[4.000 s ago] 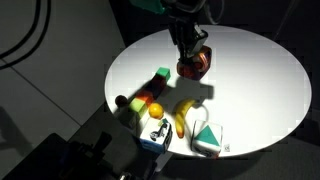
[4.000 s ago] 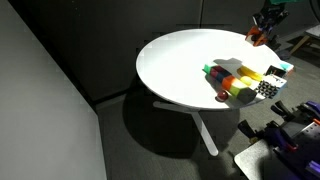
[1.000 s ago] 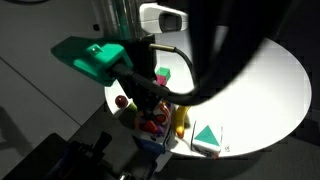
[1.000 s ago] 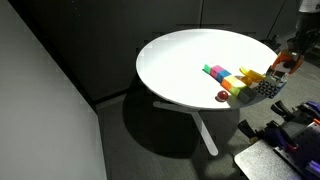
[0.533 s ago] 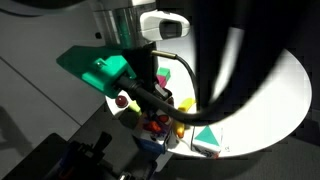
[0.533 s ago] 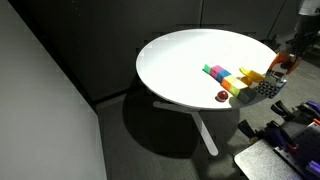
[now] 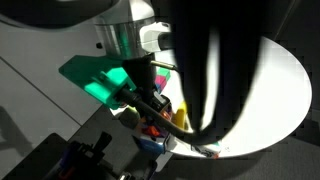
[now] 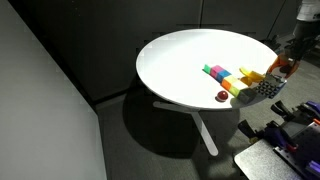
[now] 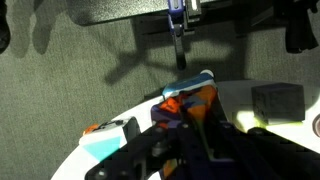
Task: Pick up the block with the number six on it and put it on the block with the number four on it
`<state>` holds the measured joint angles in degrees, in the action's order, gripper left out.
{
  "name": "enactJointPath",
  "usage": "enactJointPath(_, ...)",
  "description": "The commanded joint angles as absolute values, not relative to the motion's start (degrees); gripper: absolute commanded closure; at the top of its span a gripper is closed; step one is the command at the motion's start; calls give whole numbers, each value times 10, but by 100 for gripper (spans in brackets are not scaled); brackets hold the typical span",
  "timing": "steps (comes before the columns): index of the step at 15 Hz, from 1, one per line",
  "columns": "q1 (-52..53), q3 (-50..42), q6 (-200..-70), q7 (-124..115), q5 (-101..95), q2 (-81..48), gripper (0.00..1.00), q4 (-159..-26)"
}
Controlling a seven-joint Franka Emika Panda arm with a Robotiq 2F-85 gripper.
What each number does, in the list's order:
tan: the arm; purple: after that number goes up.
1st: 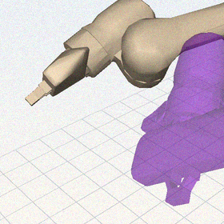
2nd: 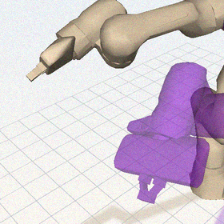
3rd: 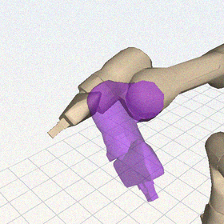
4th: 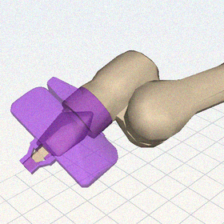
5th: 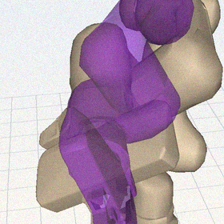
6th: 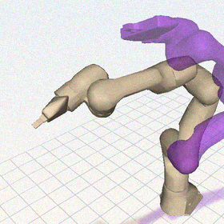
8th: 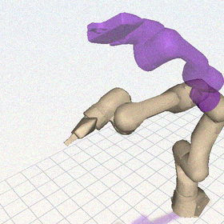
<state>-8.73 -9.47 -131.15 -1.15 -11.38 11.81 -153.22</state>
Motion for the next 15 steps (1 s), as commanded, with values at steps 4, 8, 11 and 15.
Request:
enactJointPath(4,-97,-93,-1323,2,-124,116,93,-1547)
enactJointPath(8,-96,-94,-1331,5,-120,107,93,-1549)
enactJointPath(11,-96,-94,-1343,5,-120,100,93,-1550)
enactJointPath(15,-93,-92,-1369,3,-117,88,93,-1546)
